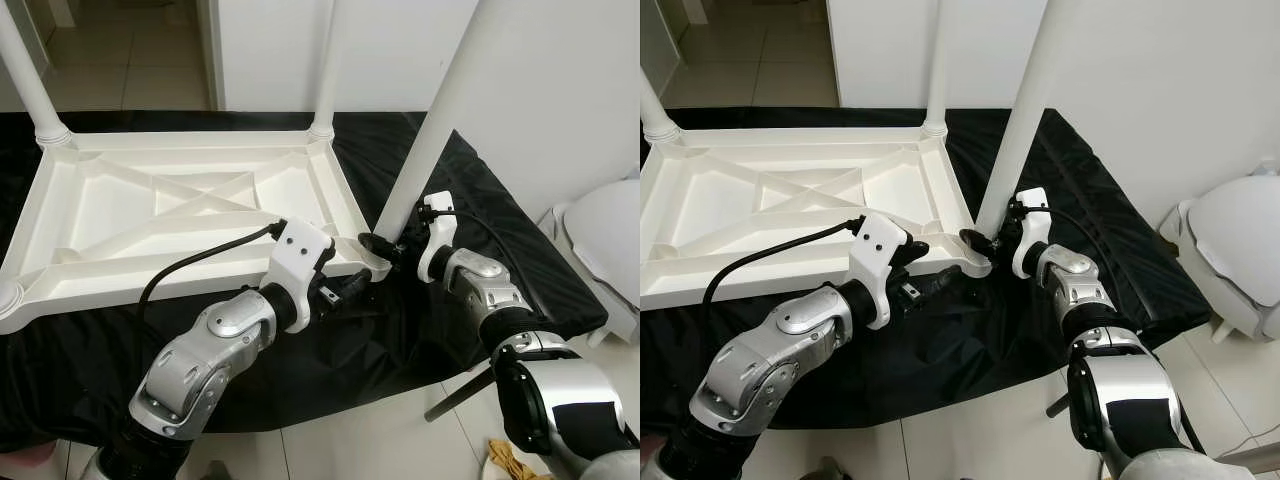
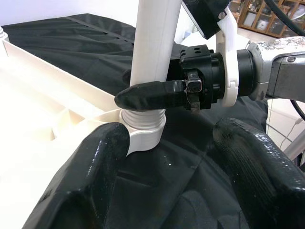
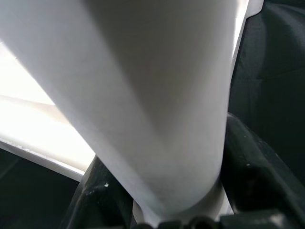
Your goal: Building children table
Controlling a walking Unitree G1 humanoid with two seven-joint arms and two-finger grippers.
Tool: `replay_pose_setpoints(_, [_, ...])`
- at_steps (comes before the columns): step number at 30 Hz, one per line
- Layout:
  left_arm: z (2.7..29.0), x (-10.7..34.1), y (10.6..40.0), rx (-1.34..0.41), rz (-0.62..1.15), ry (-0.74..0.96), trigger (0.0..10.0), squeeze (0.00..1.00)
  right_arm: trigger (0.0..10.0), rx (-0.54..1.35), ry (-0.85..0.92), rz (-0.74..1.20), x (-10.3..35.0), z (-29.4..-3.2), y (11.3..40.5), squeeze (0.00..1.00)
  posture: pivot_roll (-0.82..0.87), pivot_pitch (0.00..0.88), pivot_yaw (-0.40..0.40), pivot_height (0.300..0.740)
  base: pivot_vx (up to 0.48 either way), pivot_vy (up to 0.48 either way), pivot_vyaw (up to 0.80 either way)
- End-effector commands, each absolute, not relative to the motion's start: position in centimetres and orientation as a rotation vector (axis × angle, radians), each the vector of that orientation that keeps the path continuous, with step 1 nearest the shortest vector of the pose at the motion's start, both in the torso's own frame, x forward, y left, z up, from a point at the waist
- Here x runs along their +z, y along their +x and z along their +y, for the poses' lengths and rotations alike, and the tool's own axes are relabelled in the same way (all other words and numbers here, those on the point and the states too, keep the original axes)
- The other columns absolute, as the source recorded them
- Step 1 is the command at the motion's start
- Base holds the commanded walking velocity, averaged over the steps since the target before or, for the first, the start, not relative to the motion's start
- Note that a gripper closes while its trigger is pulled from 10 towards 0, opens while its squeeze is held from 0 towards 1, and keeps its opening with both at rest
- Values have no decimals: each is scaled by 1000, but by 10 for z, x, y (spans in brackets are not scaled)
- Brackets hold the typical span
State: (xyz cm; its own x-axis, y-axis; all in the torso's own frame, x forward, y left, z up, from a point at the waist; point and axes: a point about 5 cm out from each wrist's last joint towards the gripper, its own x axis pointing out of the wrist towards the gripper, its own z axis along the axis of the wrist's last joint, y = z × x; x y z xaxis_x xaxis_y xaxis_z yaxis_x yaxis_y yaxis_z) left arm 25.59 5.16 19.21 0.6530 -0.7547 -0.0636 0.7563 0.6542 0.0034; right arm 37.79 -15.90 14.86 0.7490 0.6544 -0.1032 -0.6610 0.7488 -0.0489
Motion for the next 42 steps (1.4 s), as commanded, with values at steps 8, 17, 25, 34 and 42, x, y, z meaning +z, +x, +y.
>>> replay_pose_setpoints(8, [45,193,250,-931,64,13,10000,0,0,736,-40,111,134,-162,370,0,27,45,-88,740,0,0,0])
replay_pose_setpoints(17, [45,192,248,-943,67,10,10000,0,0,647,37,60,139,-160,370,0,14,52,-89,740,0,0,0])
replay_pose_setpoints(25, [45,191,246,-952,72,7,10000,0,0,595,84,-27,150,-150,357,0,13,54,-89,740,0,0,0])
replay_pose_setpoints(34, [43,191,246,-963,71,3,10000,0,0,323,113,-5,150,-136,354,0,5,44,-89,740,0,0,0])
replay_pose_setpoints(42, [42,192,248,-967,64,5,10000,0,0,98,88,27,145,-110,347,0,6,26,-96,740,0,0,0])
